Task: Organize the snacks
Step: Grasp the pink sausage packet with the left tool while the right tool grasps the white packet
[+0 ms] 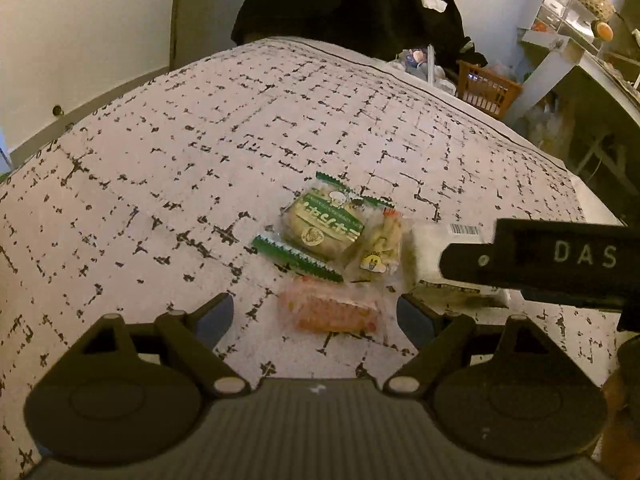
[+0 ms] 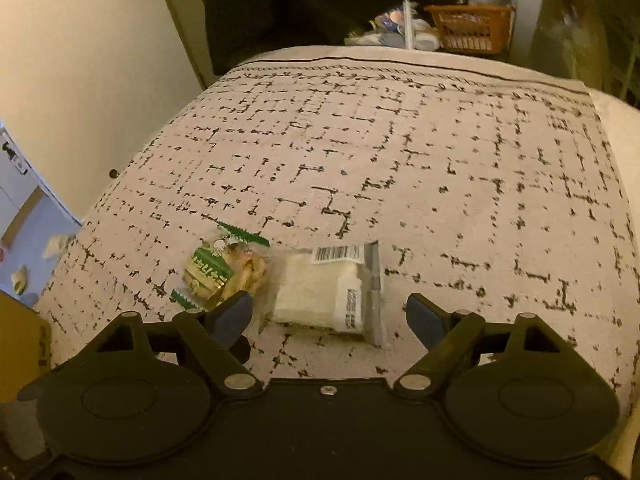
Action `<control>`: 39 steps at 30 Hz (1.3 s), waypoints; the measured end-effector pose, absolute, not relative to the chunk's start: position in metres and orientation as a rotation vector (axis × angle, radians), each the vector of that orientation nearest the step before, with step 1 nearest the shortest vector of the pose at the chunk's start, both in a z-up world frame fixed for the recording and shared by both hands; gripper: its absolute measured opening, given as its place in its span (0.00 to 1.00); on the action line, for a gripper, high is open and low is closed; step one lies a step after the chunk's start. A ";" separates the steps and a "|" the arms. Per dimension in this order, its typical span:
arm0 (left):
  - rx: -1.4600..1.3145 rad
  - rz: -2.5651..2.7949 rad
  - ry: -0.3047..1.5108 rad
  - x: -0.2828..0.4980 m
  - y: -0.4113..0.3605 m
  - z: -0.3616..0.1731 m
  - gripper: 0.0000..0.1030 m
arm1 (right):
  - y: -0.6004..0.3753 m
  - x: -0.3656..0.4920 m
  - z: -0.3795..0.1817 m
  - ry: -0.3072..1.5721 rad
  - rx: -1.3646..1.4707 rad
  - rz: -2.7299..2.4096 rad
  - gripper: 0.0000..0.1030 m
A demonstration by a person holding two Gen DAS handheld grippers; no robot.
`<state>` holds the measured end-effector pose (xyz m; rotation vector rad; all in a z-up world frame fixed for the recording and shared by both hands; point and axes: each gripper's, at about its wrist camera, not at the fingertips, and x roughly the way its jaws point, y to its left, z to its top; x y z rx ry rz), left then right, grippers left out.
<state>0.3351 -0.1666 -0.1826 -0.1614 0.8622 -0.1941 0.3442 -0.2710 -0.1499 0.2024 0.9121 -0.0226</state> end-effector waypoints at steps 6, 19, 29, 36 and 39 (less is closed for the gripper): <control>-0.126 -0.182 0.827 0.333 -0.167 -0.183 0.56 | -0.261 0.347 -0.158 0.951 0.163 -0.029 0.81; -0.177 -0.078 0.861 0.339 -0.142 -0.177 0.46 | -0.249 0.358 -0.169 0.910 0.082 -0.100 0.84; -0.209 -0.045 0.849 0.326 -0.121 -0.159 0.46 | -0.240 0.352 -0.157 0.927 0.050 -0.077 0.51; -0.223 -0.019 0.833 0.313 -0.102 -0.139 0.46 | -0.217 0.336 -0.136 0.903 0.027 -0.064 0.49; -0.228 -0.014 0.817 0.307 -0.095 -0.128 0.46 | -0.207 0.329 -0.123 0.873 0.031 -0.055 0.49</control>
